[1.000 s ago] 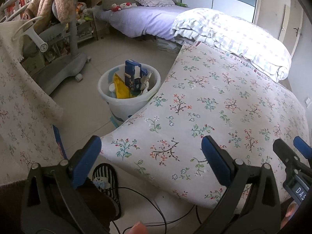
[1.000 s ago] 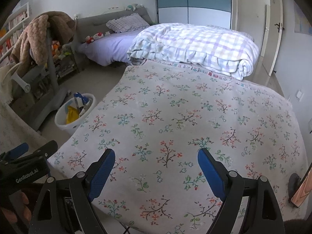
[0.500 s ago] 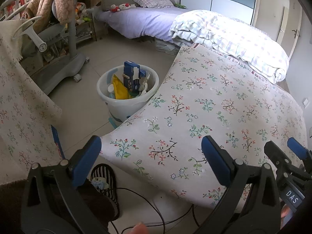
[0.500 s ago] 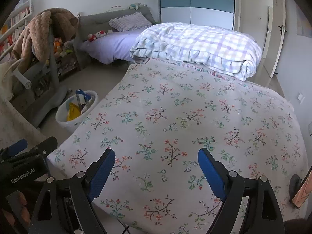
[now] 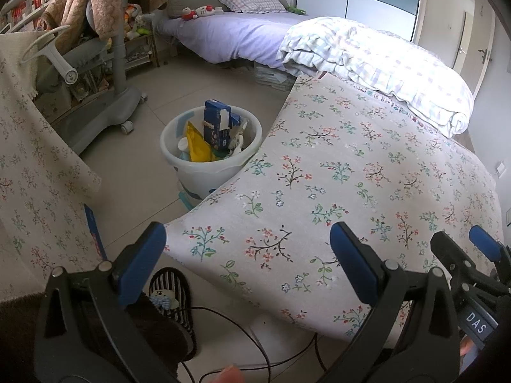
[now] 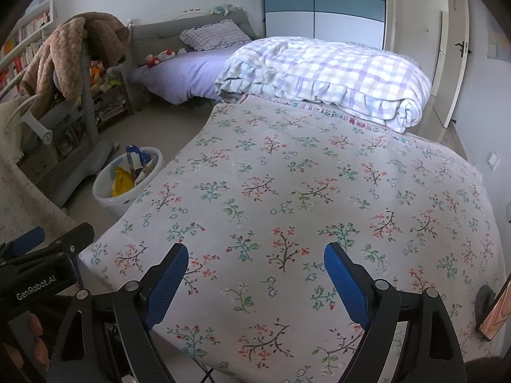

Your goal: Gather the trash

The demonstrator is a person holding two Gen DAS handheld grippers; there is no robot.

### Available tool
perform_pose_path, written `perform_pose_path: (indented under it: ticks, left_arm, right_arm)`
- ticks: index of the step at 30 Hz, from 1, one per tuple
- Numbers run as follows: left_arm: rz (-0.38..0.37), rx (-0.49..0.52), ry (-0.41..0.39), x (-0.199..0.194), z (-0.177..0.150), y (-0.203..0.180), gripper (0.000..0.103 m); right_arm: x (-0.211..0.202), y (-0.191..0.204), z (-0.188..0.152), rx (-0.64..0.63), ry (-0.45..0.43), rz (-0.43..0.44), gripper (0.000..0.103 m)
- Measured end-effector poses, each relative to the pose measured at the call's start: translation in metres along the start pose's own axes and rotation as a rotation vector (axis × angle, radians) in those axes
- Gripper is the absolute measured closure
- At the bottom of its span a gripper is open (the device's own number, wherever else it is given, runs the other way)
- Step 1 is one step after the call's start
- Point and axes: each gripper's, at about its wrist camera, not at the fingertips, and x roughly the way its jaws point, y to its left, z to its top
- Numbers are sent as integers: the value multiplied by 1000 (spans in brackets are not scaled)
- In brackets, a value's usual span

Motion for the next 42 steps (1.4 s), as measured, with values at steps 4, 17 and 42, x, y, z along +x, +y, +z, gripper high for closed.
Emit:
perform_pose_path:
  ticks: [4, 17, 42]
  left_arm:
    - [0, 0, 0, 0, 0, -1, 1]
    - [2, -2, -1, -1, 0, -1, 1]
    - [5, -1, -14, -3, 0, 4, 1]
  right_arm:
    - [0, 0, 0, 1, -1, 1, 15]
    - [0, 0, 0, 0, 0, 0, 15]
    - [3, 7, -3, -21, 3, 2, 14]
